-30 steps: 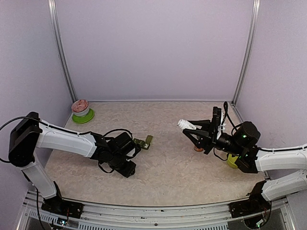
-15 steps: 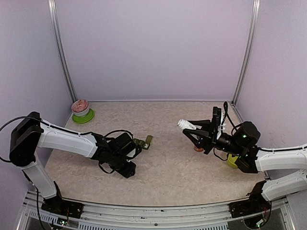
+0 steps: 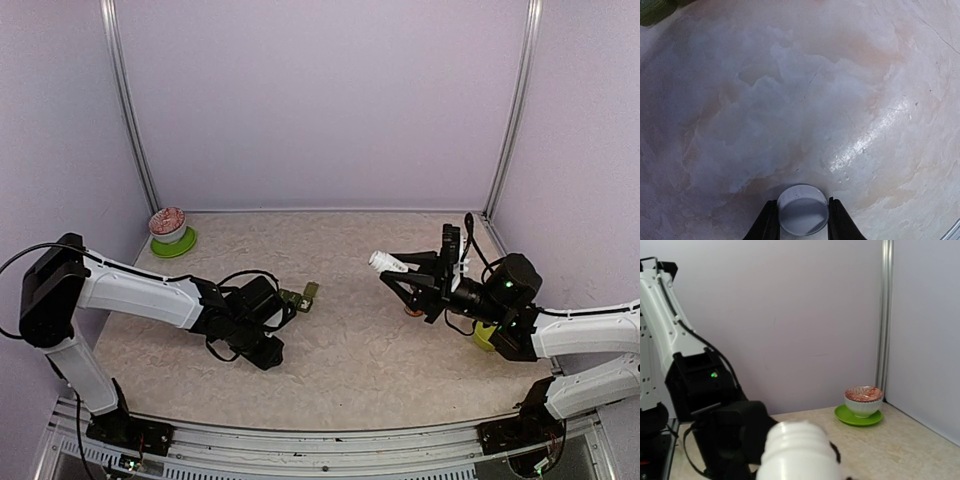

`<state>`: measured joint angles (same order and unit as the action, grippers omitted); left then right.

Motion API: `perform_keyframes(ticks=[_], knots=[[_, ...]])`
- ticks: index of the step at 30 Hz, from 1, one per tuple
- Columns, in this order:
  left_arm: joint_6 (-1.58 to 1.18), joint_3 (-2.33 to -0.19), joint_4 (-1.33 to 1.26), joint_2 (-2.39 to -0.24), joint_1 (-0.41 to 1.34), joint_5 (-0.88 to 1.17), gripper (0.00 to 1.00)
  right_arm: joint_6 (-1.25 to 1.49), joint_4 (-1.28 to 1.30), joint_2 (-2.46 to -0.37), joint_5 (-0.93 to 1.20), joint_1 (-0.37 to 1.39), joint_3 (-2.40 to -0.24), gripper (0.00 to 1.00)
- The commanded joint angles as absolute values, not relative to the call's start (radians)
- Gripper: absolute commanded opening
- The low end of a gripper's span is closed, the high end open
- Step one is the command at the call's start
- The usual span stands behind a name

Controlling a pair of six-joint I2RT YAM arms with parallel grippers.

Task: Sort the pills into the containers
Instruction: Pick up the lid of the pill bottle from the center of the board, then close the lid of the pill bottle.

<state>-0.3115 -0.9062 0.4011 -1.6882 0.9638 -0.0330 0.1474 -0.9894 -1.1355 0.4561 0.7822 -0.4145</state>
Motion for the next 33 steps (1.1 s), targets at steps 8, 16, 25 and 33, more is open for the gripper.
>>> perform_keyframes(ticks=[8,16,25,33], knots=[[-0.255,-0.946,0.215,-1.528,0.93,0.19,0.26,0.168,-1.021,-1.166,0.569,0.777,-0.437,0.23],[-0.235,-1.024,0.108,-1.496,0.912,0.361,0.26,0.163,-1.024,-1.162,0.621,0.777,-0.449,0.23],[-0.3,-1.054,-0.103,-1.464,0.874,0.6,0.25,0.147,-1.018,-1.163,0.658,0.786,-0.463,0.23],[-0.414,-1.074,-0.263,-1.472,0.863,0.735,0.25,0.092,-0.979,-1.175,0.655,0.81,-0.494,0.22]])
